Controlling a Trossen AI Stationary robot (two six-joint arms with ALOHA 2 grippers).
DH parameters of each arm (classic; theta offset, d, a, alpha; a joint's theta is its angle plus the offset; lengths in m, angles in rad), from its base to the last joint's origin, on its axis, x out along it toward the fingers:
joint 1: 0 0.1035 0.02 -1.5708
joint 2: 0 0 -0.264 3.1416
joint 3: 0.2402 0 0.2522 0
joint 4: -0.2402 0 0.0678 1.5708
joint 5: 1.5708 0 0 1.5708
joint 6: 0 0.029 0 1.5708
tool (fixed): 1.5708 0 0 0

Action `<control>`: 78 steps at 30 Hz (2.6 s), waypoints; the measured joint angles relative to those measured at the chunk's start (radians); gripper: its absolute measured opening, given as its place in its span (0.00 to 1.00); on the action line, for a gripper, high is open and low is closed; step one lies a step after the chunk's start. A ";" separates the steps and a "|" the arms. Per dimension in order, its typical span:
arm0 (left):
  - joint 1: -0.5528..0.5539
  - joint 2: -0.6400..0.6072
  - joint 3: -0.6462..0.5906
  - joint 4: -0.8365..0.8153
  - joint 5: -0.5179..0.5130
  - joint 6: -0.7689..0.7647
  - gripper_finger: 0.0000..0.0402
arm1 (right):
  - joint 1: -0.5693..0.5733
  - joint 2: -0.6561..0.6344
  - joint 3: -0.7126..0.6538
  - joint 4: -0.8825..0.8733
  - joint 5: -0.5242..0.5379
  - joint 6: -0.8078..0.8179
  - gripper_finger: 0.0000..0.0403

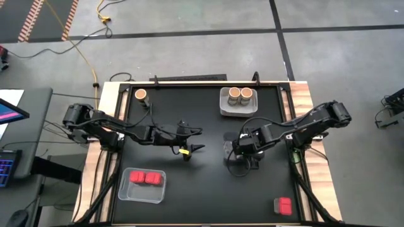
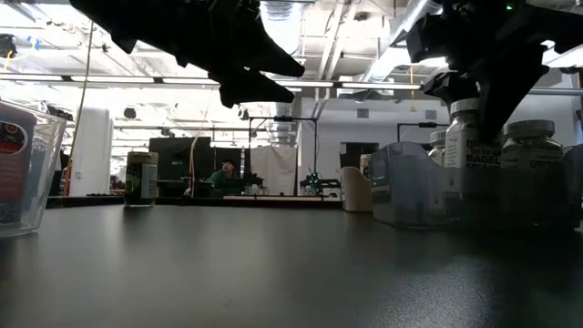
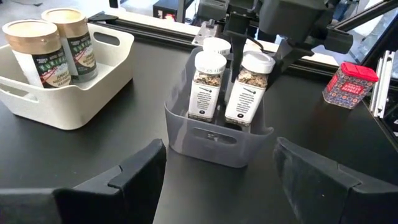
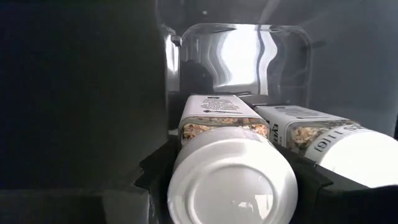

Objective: Sort spices by type
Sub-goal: Put the white spice bottle in the black bin

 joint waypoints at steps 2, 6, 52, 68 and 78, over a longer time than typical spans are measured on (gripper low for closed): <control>0.000 0.000 0.000 0.000 0.000 0.000 0.71 | 0.000 0.000 0.000 0.001 -0.001 0.001 0.57; 0.000 0.000 0.000 0.000 0.000 0.000 0.71 | 0.000 0.000 0.000 -0.003 -0.002 0.001 0.57; 0.000 0.000 0.000 0.000 -0.016 -0.053 0.71 | -0.009 -0.002 -0.052 0.004 -0.036 0.004 0.61; 0.000 0.000 0.000 0.000 -0.014 -0.056 0.71 | -0.006 -0.002 -0.052 0.005 -0.037 -0.006 0.61; 0.000 0.000 0.000 0.000 -0.014 -0.056 0.71 | -0.007 -0.003 -0.052 0.006 -0.036 -0.006 0.65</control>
